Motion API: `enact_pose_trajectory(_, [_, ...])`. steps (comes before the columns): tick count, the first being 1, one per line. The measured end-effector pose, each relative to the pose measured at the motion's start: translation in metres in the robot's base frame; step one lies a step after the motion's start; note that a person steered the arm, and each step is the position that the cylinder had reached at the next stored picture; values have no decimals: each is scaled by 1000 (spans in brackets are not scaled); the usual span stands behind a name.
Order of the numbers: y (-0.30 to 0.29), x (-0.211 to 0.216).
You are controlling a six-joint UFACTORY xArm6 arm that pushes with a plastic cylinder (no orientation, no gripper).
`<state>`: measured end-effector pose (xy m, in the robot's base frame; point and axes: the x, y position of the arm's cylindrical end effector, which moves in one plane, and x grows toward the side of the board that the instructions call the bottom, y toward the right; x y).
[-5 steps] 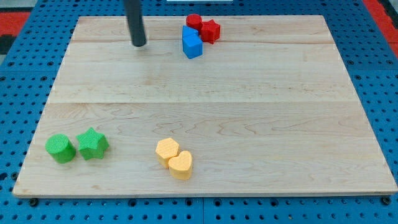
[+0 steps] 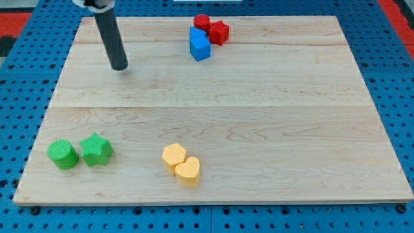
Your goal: Place the arm towards the top left of the green blocks
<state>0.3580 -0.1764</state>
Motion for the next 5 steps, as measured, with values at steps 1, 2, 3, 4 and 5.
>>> enact_pose_trajectory(1, [-3, 13])
enact_pose_trajectory(2, [-3, 13])
enact_pose_trajectory(3, [-4, 24])
enact_pose_trajectory(4, [-44, 43])
enact_pose_trajectory(5, [-75, 88])
